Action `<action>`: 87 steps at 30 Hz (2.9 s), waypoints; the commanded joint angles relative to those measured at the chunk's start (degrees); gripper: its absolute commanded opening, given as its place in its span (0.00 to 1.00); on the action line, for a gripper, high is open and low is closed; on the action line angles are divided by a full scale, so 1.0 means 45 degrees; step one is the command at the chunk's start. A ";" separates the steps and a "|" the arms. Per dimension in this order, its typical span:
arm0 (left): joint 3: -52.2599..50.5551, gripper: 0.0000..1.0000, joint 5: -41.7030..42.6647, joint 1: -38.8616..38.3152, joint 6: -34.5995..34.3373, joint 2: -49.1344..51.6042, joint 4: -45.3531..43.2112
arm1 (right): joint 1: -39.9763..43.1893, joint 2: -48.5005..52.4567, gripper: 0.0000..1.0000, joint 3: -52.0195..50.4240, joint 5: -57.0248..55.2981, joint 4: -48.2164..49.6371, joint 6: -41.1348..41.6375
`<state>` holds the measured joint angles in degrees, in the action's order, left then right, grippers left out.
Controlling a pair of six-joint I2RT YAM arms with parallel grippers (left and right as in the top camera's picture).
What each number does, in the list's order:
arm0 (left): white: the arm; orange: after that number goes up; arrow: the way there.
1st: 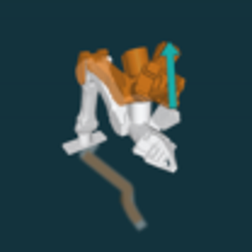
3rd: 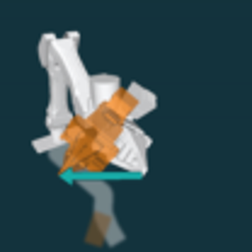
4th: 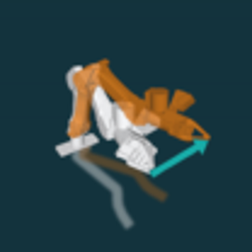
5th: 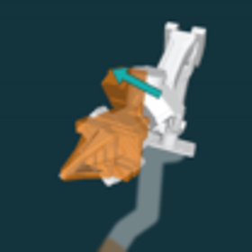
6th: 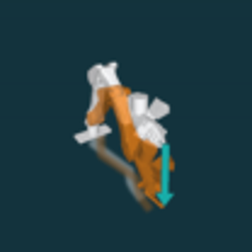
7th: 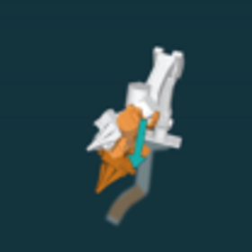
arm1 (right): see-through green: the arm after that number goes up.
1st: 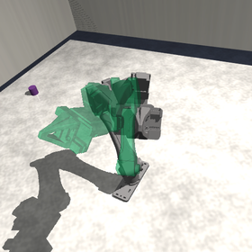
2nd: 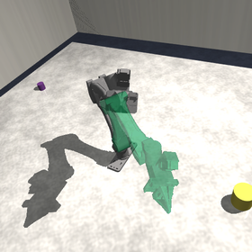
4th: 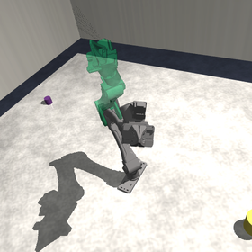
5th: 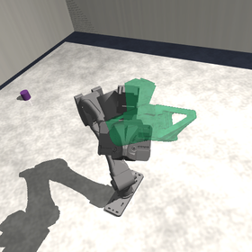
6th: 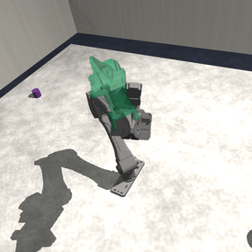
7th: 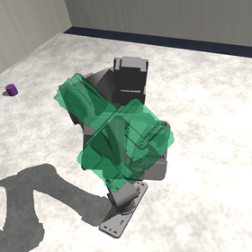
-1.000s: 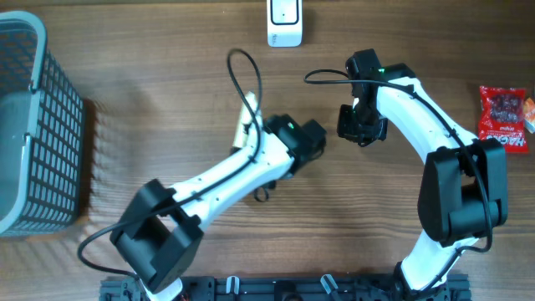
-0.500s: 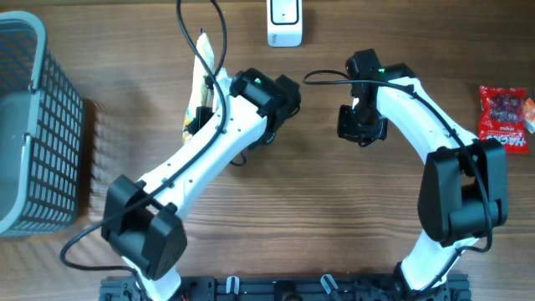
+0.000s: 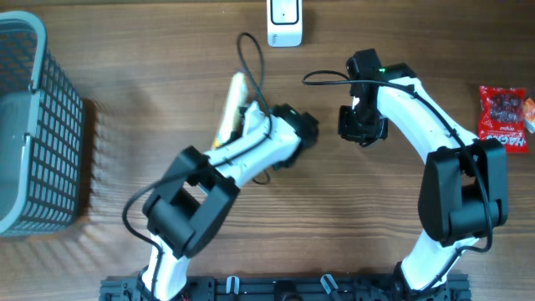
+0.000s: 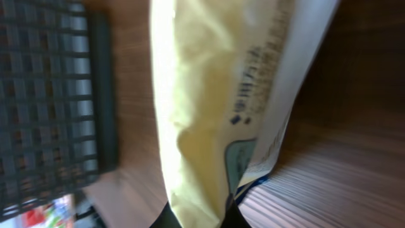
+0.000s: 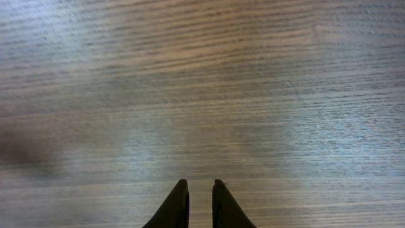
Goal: Scan the item barcode
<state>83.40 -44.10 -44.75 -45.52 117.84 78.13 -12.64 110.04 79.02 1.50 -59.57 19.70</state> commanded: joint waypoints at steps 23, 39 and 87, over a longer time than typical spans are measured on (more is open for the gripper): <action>0.1496 1.00 0.4935 -0.0233 -0.0699 -0.5285 -0.2380 | 0.1661 -0.0253 0.70 0.1889 0.6611 -0.2089 -0.3361; 0.0180 1.00 0.4255 0.4143 -0.0695 -0.7465 -0.0767 | -0.3230 0.0170 1.00 0.0670 0.6635 0.1681 0.1661; -0.1418 1.00 0.6567 0.7757 0.1078 -0.6611 -0.1511 | -0.5353 0.2331 0.06 -0.3492 0.3575 0.8320 1.0278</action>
<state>77.87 -17.19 -10.11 -41.45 87.55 71.79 -38.20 115.13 66.67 26.81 -20.43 67.48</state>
